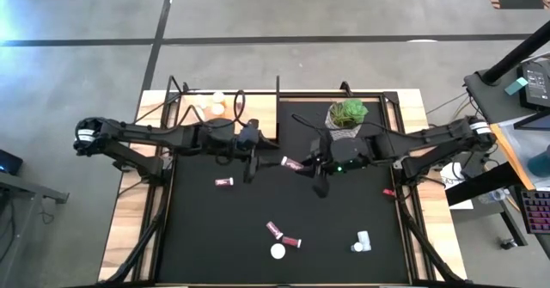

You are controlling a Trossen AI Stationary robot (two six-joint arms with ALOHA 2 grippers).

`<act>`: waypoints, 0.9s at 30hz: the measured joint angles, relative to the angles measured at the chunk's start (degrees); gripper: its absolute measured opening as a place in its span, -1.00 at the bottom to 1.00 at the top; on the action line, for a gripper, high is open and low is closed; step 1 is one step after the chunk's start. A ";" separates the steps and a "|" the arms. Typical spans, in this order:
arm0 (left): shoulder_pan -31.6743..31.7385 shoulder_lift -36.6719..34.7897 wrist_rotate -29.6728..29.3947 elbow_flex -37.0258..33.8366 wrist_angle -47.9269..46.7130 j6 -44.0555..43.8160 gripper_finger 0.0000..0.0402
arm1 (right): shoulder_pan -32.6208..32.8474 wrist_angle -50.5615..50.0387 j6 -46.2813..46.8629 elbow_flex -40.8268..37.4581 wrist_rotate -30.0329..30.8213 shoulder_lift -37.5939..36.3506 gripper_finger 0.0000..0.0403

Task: Pick and place medicine bottles onto shelf by color
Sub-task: Put the top right pink pill bottle on the shelf

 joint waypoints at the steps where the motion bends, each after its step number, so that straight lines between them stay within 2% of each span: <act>1: -0.06 0.00 0.00 0.10 -0.14 1.34 0.11 | 0.00 -0.85 -1.10 1.38 0.05 0.70 -0.50; 16: -1.95 -0.09 0.11 -0.16 -0.51 2.93 0.10 | 0.00 -12.77 -12.72 18.44 0.58 11.35 -0.50; 21: -2.16 -0.59 0.07 -0.18 -1.79 2.89 0.10 | 0.00 -17.21 -13.23 21.14 3.59 11.84 -0.50; 27: -2.18 -0.68 -0.29 -0.18 -1.88 2.87 0.10 | 0.15 -17.83 -12.91 21.30 3.62 11.54 -0.50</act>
